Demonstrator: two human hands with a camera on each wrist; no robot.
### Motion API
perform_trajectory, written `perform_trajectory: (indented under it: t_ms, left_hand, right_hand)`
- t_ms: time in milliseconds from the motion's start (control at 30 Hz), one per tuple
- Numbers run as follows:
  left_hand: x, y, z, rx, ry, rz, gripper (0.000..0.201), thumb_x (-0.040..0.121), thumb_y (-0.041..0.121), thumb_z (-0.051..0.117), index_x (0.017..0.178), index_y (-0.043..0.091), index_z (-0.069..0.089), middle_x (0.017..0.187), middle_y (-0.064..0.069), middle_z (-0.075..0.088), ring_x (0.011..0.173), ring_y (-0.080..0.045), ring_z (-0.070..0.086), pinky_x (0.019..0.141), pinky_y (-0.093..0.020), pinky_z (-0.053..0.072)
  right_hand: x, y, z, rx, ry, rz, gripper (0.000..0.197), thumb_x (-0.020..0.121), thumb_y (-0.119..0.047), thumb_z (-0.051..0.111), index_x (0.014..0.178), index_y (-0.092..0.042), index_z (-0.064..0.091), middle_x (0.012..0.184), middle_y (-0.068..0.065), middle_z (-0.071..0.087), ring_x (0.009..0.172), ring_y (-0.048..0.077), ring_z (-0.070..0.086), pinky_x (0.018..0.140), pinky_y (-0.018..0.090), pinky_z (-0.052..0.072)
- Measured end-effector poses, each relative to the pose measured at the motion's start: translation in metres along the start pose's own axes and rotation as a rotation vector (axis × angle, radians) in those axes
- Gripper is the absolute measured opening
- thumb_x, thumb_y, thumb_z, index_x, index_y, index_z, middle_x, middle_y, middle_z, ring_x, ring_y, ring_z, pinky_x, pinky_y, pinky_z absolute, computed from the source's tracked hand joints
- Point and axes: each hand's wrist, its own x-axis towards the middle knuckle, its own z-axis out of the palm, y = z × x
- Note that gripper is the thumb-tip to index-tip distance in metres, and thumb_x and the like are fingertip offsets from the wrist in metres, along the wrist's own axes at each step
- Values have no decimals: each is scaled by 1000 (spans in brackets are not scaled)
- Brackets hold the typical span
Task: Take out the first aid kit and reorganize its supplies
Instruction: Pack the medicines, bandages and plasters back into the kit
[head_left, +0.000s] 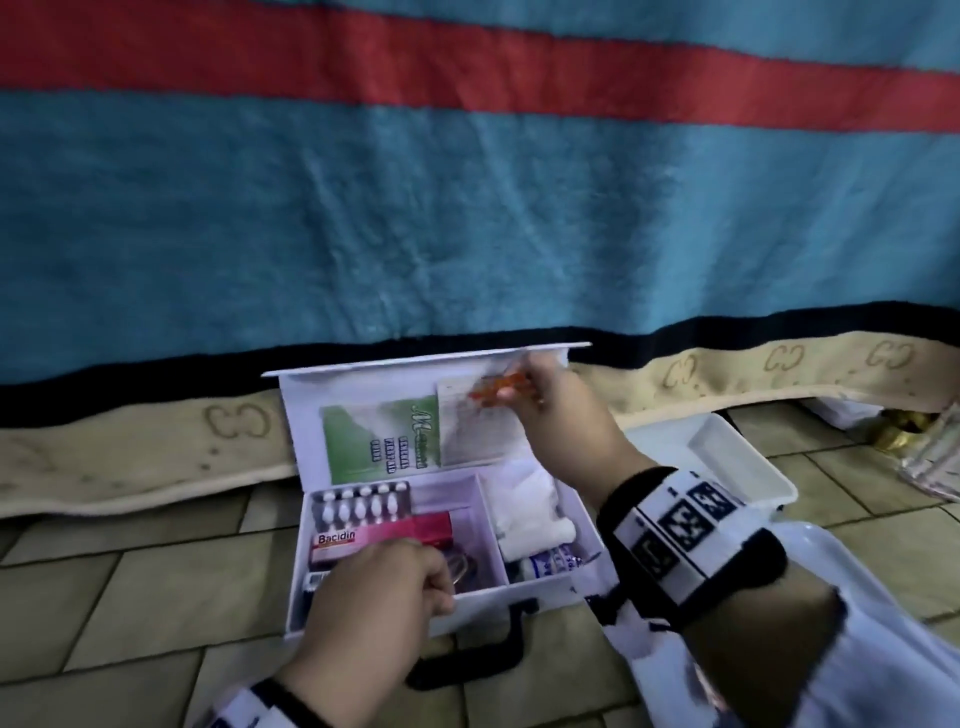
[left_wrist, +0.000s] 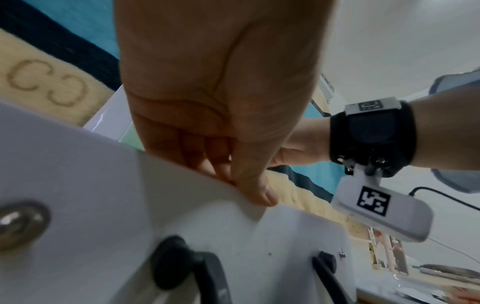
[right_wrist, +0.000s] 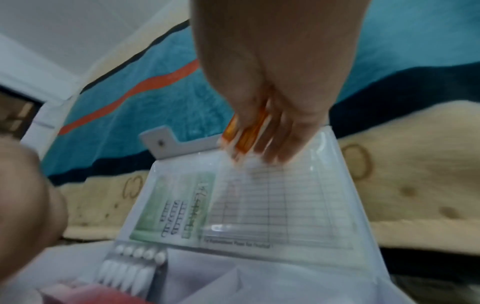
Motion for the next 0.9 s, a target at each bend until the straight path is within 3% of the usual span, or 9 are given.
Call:
perform_trajectory:
  t_ms: [67, 133, 200, 300, 367, 433, 533, 633, 900]
  left_hand:
    - [2, -1, -2, -3, -6, -14, 8, 84, 35, 60, 89, 32, 65, 85, 18, 60, 89, 0, 54, 62, -18, 33]
    - [3, -2, -1, -15, -4, -21, 9, 83, 34, 61, 90, 30, 66, 93, 15, 66, 91, -1, 57, 66, -20, 37]
    - [4, -3, 1, -35, -8, -25, 6, 83, 34, 62, 86, 31, 66, 97, 13, 68, 93, -2, 59, 74, -20, 42]
    - [6, -6, 3, -61, -4, -23, 9, 81, 35, 62, 88, 31, 67, 96, 14, 68, 93, -2, 60, 80, -21, 46]
    - [7, -7, 4, -74, -7, -24, 13, 81, 37, 62, 92, 31, 67, 97, 14, 68, 93, -1, 60, 80, -21, 46]
    - [8, -7, 3, -79, -4, -26, 14, 81, 37, 63, 93, 31, 67, 98, 15, 67, 93, -1, 60, 80, -21, 46]
    - [7, -8, 3, -84, -1, -33, 13, 81, 38, 63, 92, 32, 67, 99, 15, 66, 95, -3, 59, 82, -22, 46]
    - [6, -7, 3, -61, -4, -27, 15, 83, 39, 61, 95, 31, 66, 101, 15, 63, 97, -4, 57, 82, -22, 45]
    - [6, -6, 3, -46, -7, -24, 16, 84, 39, 60, 96, 30, 66, 102, 14, 61, 99, -8, 56, 80, -24, 42]
  right_hand:
    - [7, -9, 5, -15, 193, -85, 17, 92, -10, 56, 84, -24, 50, 72, -21, 56, 66, -7, 52, 63, -2, 36]
    - [14, -13, 13, -67, 207, -141, 8, 90, -13, 60, 88, -20, 57, 77, -14, 63, 75, 5, 58, 66, 7, 39]
    - [20, -13, 18, -185, 148, -171, 1, 87, -16, 63, 88, -16, 64, 84, -2, 70, 87, 15, 60, 69, 19, 39]
    - [25, -10, 20, -371, 21, -247, 6, 82, -19, 67, 86, -18, 72, 83, -7, 68, 96, 15, 51, 81, 24, 37]
    - [26, -11, 19, -494, 48, -318, 8, 76, -21, 71, 83, -22, 74, 73, -14, 61, 92, 14, 49, 79, 25, 29]
    - [28, -16, 21, -614, 49, -364, 10, 71, -22, 72, 80, -25, 75, 70, -9, 67, 85, 19, 52, 76, 28, 39]
    - [28, -25, 24, -753, -194, -332, 33, 80, -7, 54, 106, -24, 67, 95, 1, 69, 100, 22, 52, 81, 32, 47]
    - [24, -34, 21, -801, -268, -300, 44, 80, 1, 44, 116, -19, 60, 102, 6, 66, 106, 24, 52, 84, 32, 45]
    - [15, -41, 31, -819, -387, -271, 32, 85, -6, 48, 113, -16, 56, 107, 8, 65, 107, 27, 53, 86, 33, 39]
